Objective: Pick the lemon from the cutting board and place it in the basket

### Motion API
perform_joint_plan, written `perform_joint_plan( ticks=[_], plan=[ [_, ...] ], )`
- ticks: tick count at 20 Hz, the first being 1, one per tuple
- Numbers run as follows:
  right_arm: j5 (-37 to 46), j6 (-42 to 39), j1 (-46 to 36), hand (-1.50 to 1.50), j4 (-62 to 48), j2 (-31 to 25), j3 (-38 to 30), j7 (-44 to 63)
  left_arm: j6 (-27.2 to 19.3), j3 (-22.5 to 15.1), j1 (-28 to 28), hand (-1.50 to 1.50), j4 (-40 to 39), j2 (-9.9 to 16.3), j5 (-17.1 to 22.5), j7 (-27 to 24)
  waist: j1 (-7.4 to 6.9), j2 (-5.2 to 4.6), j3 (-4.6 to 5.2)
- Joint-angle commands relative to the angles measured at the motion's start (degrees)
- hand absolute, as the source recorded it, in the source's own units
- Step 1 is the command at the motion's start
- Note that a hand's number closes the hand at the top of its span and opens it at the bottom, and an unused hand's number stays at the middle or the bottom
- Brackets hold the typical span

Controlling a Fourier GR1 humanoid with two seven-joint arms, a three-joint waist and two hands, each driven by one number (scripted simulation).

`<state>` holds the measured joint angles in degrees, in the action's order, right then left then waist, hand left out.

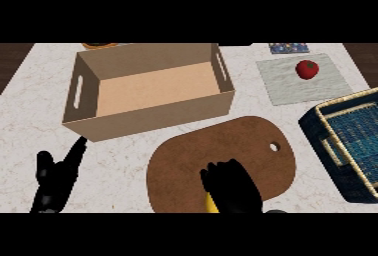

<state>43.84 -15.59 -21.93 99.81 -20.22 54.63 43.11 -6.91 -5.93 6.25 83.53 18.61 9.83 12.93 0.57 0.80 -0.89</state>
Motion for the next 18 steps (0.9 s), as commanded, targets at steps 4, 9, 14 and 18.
perform_joint_plan(
  ticks=[4,9,14,18],
  plan=[
    [7.3,4.6,18.7,1.50,24.5,-19.1,8.5,2.0,0.5,1.4,5.5,0.00,-1.5,0.5,1.1,0.8,3.42,0.39,0.87],
    [7.6,14.3,27.0,1.50,40.6,-24.7,4.6,3.3,-0.4,1.1,6.7,0.00,0.6,-1.3,1.7,1.7,3.87,0.28,0.74],
    [2.6,26.9,28.7,1.50,50.1,-12.3,0.2,2.4,-0.1,2.0,6.8,0.00,0.3,-0.5,1.4,0.7,4.34,-0.06,0.67],
    [3.6,30.2,28.6,1.50,53.3,-13.4,-4.3,2.0,0.2,1.9,6.9,0.00,1.1,-0.6,1.8,1.4,4.22,0.07,0.85]
  ],
)
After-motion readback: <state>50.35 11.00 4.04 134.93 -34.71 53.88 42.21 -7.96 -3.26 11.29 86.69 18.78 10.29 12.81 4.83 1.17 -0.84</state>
